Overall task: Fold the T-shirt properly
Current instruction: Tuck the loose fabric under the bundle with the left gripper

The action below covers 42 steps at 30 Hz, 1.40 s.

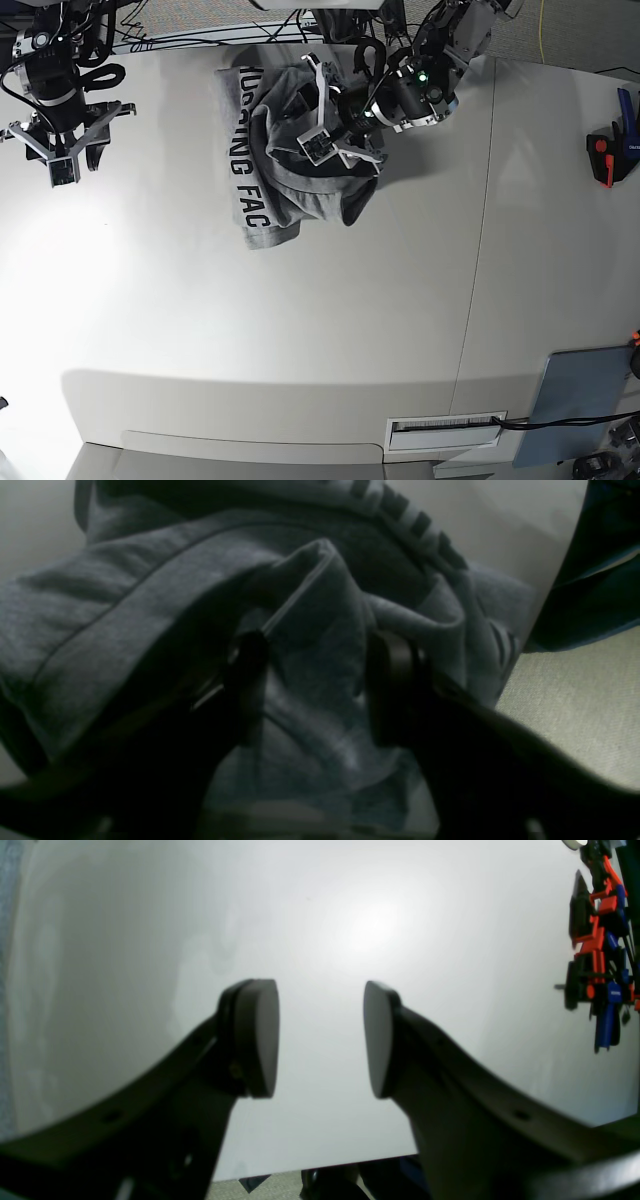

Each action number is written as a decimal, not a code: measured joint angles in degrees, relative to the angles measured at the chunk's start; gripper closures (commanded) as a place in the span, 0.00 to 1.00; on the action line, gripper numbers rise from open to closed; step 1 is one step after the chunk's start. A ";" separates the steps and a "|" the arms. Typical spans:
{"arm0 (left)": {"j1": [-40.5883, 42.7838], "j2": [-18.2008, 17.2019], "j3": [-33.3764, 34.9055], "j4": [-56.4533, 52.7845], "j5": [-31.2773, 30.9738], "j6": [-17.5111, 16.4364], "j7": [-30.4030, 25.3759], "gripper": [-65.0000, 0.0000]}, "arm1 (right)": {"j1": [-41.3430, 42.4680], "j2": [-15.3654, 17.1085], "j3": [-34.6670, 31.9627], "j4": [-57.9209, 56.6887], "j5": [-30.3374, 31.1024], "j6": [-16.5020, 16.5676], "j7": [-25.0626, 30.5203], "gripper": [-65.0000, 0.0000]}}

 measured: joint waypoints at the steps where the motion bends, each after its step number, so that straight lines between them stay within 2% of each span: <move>1: 0.00 0.00 0.00 0.00 -0.02 -1.38 0.02 0.84 | 0.00 0.00 0.00 0.00 0.00 0.00 0.00 0.58; 2: 0.00 0.00 0.00 0.00 -0.07 -2.27 -0.11 0.98 | 0.00 0.00 0.00 0.00 -0.02 0.00 0.00 0.58; 3: 0.00 0.00 0.00 0.00 -0.26 -3.08 -0.15 1.00 | 0.00 0.00 0.00 0.00 0.00 0.00 0.02 0.58; 9: 0.94 -0.66 -1.51 3.52 -3.96 -3.08 1.31 1.00 | 0.00 0.00 0.00 0.00 -0.02 0.00 0.02 0.58; 15: 6.91 -1.14 -13.29 6.40 -6.60 -3.15 1.66 1.00 | 0.00 -0.02 0.00 0.00 0.02 0.02 0.04 0.58; 17: 9.73 -1.14 -17.77 6.40 -7.87 -5.18 1.99 1.00 | 0.00 0.00 0.00 0.00 0.00 0.02 0.13 0.58; 19: 12.20 -1.11 -22.01 6.40 -12.00 -8.41 3.52 1.00 | 0.00 -0.02 0.00 -0.02 0.00 0.02 0.46 0.58; 22: 15.23 -1.09 -28.68 6.43 -19.47 -10.62 6.51 1.00 | 0.02 0.00 0.00 0.00 0.02 0.02 1.16 0.58; 26: 19.96 -1.09 -35.91 6.47 -24.22 -12.31 9.07 1.00 | 0.00 0.00 0.00 0.00 0.72 0.02 1.14 0.58; 31: 24.85 -1.31 -39.69 6.45 -24.30 -12.11 9.09 1.00 | 0.00 0.00 0.00 0.00 2.25 0.02 1.14 0.58; 32: 25.49 -1.73 -39.63 6.45 -24.37 -12.13 9.22 0.99 | 0.00 0.00 0.00 0.00 3.19 0.02 1.14 0.58; 33: 25.94 -1.97 -39.63 6.45 -24.39 -12.13 10.01 0.93 | 0.00 -0.02 0.00 0.00 3.17 0.02 1.14 0.58; 36: 26.38 -2.38 -39.65 6.45 -24.37 -12.11 12.46 0.66 | 0.00 -0.46 0.00 0.00 3.06 0.02 1.11 0.58; 38: 26.32 -2.36 -39.65 6.45 -24.37 -12.09 12.59 0.54 | 0.00 -0.48 0.00 0.00 3.19 0.02 1.14 0.58; 42: 26.16 -2.36 -39.65 6.08 -24.17 -12.09 11.41 0.53 | 0.00 -0.48 0.00 0.00 6.45 0.07 1.14 0.58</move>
